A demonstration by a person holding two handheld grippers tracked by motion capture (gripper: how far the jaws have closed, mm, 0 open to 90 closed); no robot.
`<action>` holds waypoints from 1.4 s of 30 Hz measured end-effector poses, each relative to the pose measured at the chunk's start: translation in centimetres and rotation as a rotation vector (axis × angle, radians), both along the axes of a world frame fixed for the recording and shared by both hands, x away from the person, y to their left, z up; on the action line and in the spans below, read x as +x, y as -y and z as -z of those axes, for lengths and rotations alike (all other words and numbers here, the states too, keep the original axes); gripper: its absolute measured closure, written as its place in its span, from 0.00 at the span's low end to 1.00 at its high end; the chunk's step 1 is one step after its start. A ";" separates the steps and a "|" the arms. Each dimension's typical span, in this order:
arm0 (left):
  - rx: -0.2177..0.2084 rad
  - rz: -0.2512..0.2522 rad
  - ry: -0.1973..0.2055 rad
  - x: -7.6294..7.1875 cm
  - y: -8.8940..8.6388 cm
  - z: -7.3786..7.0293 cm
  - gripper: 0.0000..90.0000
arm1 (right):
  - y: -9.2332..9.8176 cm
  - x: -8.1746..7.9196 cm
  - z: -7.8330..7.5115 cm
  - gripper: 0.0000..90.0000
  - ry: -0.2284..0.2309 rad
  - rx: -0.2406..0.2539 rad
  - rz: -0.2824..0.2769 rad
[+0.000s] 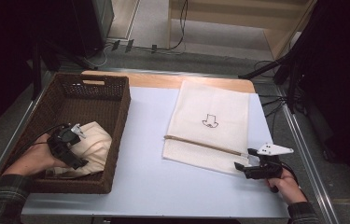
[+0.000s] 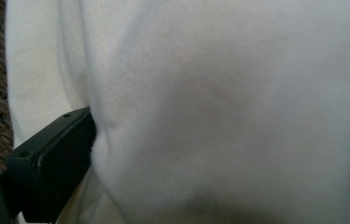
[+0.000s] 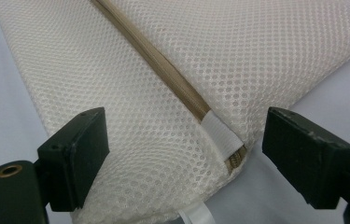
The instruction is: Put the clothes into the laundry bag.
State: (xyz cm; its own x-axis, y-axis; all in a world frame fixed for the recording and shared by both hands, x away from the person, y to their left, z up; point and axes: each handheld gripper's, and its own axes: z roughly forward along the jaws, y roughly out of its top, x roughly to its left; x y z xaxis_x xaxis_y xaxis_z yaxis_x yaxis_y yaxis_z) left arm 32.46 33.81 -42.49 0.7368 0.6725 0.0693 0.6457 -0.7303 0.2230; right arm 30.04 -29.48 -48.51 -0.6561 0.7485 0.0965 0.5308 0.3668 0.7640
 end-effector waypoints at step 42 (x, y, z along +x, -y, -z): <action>-0.115 -0.009 0.100 -0.5 -0.8 -3.9 0.73 | 0.1 0.1 -0.1 0.17 0.001 0.002 0.000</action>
State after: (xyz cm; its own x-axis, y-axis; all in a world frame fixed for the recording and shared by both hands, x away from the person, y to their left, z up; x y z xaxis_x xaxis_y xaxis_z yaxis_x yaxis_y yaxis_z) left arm 31.94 34.64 -38.57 0.7242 0.6866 0.0641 0.6221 -0.6906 0.3689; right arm 30.11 -29.55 -48.41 -0.6560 0.7485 0.0971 0.5302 0.3654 0.7651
